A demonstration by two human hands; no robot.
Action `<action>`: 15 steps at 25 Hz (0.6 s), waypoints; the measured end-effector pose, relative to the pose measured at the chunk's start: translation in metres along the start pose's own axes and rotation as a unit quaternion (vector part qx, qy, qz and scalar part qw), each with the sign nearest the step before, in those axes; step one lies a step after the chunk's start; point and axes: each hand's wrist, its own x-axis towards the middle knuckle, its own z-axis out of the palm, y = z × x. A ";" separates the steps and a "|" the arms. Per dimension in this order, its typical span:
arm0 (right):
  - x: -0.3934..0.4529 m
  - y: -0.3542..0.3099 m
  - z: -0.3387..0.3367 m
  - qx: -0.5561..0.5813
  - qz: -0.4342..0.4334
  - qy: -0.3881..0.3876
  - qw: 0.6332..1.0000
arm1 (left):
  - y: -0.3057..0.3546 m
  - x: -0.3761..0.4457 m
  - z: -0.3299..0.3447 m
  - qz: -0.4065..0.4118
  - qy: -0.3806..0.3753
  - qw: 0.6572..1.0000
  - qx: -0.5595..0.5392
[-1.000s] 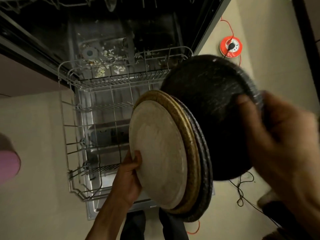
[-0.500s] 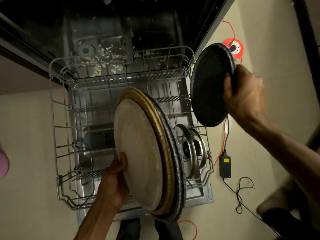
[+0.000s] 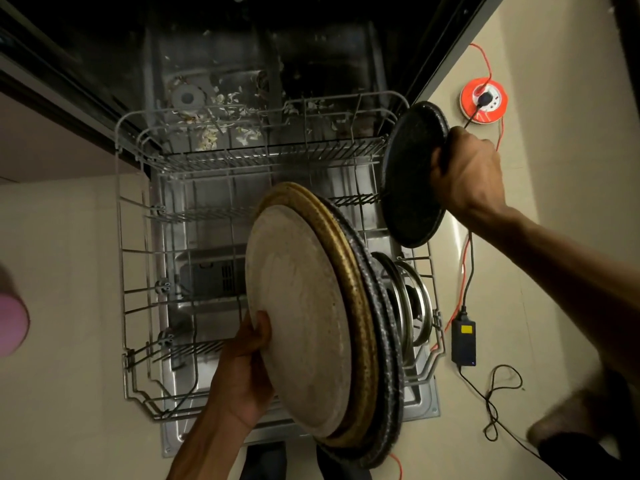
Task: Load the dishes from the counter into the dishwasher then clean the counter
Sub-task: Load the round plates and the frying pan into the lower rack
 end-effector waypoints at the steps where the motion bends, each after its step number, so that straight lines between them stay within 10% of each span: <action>1: 0.004 -0.001 0.000 -0.002 -0.004 -0.004 1.000 | -0.001 0.000 0.000 0.000 -0.002 1.000 0.000; 15: 0.049 -0.004 0.005 -0.047 0.036 -0.018 0.998 | -0.003 0.006 -0.002 -0.001 0.001 1.000 0.008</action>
